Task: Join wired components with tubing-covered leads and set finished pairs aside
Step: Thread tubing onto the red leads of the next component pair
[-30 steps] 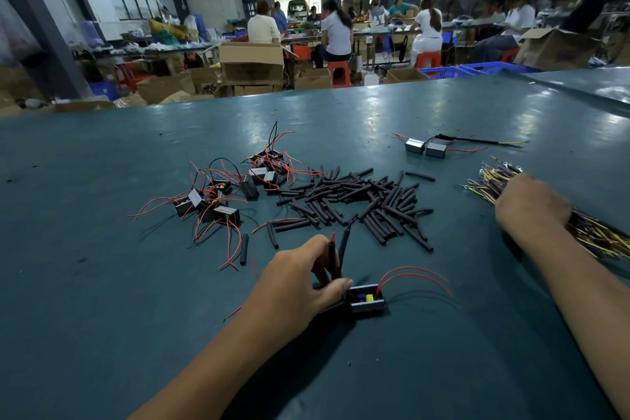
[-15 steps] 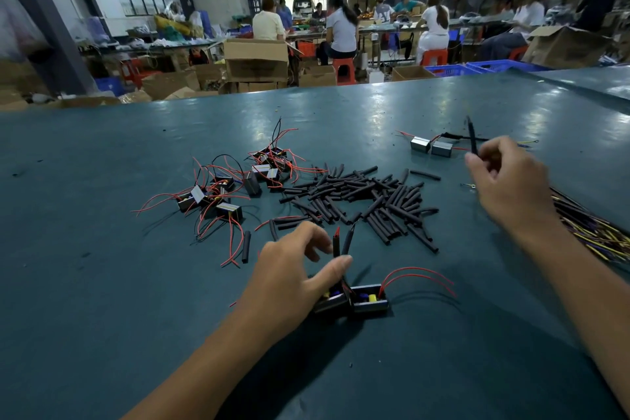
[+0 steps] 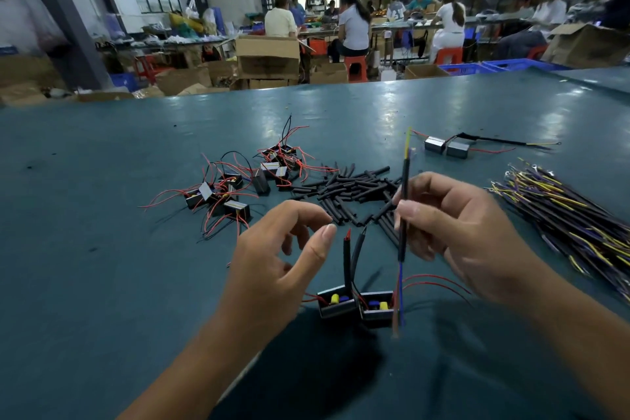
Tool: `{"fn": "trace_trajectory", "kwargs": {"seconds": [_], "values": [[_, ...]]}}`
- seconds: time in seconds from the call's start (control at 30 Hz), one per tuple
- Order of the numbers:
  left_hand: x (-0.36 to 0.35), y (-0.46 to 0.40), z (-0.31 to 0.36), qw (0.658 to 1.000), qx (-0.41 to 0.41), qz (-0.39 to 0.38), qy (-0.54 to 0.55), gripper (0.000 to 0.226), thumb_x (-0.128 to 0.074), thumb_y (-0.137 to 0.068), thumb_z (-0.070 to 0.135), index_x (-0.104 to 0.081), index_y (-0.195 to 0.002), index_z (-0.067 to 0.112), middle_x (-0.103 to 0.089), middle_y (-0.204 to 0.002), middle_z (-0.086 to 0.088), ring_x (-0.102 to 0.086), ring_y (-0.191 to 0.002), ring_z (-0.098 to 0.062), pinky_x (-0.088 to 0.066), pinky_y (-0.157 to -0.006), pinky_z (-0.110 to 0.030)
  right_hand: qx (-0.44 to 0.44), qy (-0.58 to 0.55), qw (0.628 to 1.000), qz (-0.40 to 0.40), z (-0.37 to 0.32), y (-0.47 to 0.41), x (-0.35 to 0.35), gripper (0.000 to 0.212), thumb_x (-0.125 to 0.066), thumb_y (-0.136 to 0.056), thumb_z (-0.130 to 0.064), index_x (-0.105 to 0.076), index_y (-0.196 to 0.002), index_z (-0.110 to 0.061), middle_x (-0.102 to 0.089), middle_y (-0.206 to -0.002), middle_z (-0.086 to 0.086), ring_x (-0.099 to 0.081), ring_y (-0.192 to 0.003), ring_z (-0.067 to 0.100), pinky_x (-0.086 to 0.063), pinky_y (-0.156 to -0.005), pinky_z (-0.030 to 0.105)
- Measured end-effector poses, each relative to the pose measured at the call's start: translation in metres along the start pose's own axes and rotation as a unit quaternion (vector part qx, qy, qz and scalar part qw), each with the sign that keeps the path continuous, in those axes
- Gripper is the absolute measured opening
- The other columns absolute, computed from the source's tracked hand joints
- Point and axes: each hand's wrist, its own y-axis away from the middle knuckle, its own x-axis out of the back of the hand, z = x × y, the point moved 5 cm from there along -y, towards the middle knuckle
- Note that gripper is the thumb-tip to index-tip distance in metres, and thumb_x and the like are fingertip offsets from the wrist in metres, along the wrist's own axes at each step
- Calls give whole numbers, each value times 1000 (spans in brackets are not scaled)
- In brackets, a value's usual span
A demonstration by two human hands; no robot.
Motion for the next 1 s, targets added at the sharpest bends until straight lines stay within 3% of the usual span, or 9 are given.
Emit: {"fn": "trace_trajectory", "kwargs": {"seconds": [0.13,0.33,0.5,0.7,0.9,1.0], "values": [[-3,1,1,993,45,-18,111,9,-60,-92,34,-65,-91,26,-63,-76,2,-54,-60,-11,-44,-55,-21,-30,42,991,-121,3,9,-15,7,-73,-82,-17,-70,-88,-16,-68,-69,10,-48,-48,15,-39,-44,20],[-2,-2,-11,960,128,0,248,16,-61,-89,32,-65,-83,18,-63,-70,-1,-47,-50,-14,-38,-46,-20,-66,42,983,-165,12,14,-25,11,-67,-85,-14,-73,-93,-18,-71,-73,8,-49,-48,13,-39,-45,20],[-4,-2,-9,962,133,1,237,18,-56,-94,16,-65,-79,17,-62,-67,0,-47,-49,-12,-37,-47,-14,-85,39,977,-193,15,17,-30,14,-67,-86,-14,-74,-97,-18,-71,-75,10,-51,-47,13,-39,-44,20],[-9,0,-8,959,147,-18,242,20,-53,-91,13,-64,-75,14,-61,-64,-2,-46,-49,-13,-38,-48,-17,-100,30,973,-207,19,18,-30,15,-62,-89,-12,-72,-100,-16,-73,-78,10,-49,-51,22,-41,-45,19],[-10,0,-13,950,159,-10,269,14,-57,-91,18,-68,-82,15,-61,-69,-1,-47,-51,-15,-39,-48,-20,-110,56,962,-244,21,20,-31,15,-66,-85,-24,-72,-99,-21,-71,-77,6,-54,-56,12,-45,-50,20],[-16,1,-15,926,182,-58,324,20,-66,-86,30,-71,-96,14,-63,-77,-5,-45,-54,-19,-39,-48,-24,-117,71,955,-262,22,21,-33,19,-61,-89,-24,-70,-104,-16,-70,-77,3,-54,-59,13,-44,-53,22]]}}
